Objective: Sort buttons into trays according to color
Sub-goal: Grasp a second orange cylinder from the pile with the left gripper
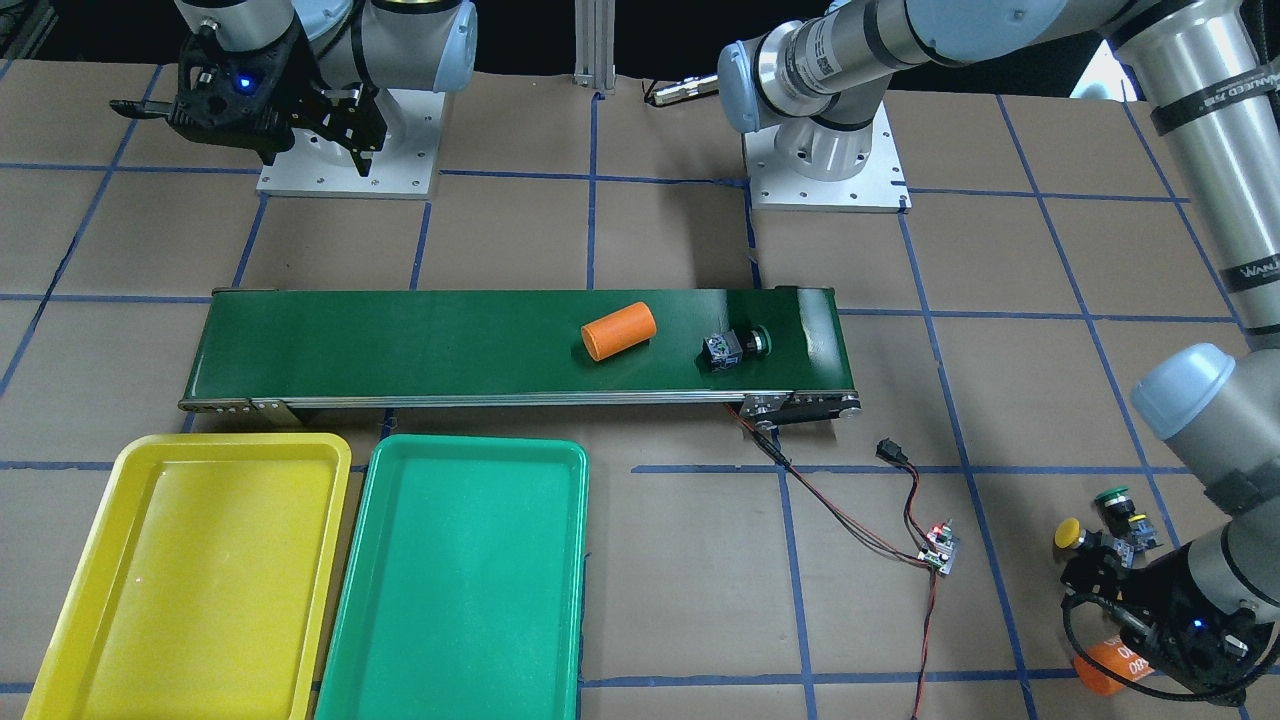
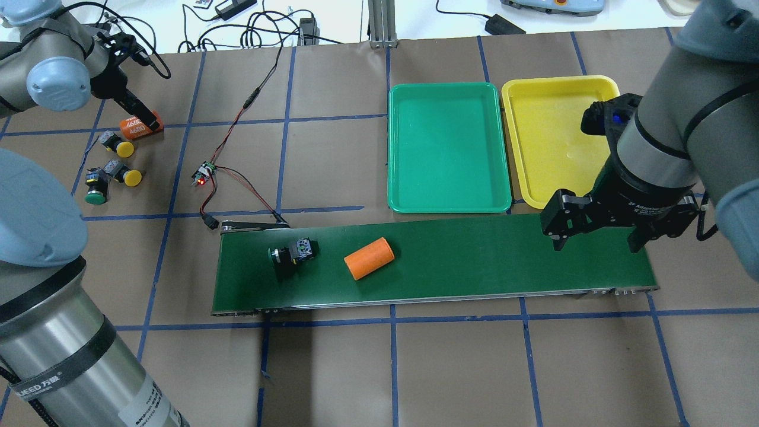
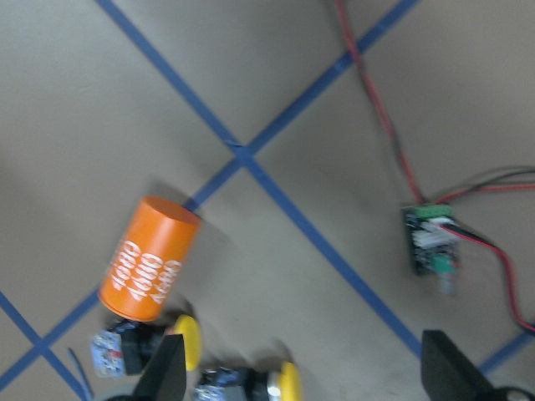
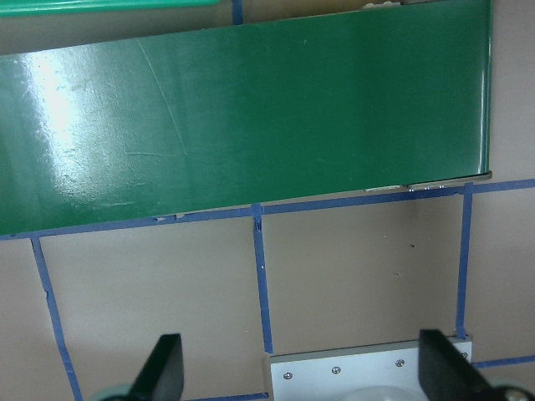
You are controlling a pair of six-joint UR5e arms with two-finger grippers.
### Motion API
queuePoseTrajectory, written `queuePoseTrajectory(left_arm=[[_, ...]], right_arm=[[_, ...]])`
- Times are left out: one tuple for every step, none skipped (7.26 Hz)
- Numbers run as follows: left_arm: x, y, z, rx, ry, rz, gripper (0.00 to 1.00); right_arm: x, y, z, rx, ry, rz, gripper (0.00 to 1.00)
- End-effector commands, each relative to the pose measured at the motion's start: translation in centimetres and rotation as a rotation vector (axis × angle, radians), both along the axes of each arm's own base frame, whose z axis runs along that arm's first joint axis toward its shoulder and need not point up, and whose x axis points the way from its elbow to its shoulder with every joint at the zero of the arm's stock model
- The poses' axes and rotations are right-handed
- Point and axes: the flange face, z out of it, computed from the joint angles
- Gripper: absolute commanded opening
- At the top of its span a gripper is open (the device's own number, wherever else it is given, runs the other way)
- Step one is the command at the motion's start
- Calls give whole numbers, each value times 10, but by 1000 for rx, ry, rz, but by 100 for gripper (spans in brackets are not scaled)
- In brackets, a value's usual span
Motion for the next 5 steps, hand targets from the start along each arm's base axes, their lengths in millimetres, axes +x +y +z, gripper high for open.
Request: queuePoseTrajectory(left_arm=[[41,-5,-35,13,10,-9,100],[42,-6,-45,11,42,-10,100],[40,-10,-43,4,40,-16,100],[40,-10,-45,6,42,-22,100],[42,-9,-50,11,48,-22,60]], right_arm=[[0,0,-4,4,3,-5,100],[0,0,-5,6,2,-12,100],[0,0,-6,7,2,-12,100],[0,0,-6,7,4,-11,100],[0,1,-6,9,4,-11,100]])
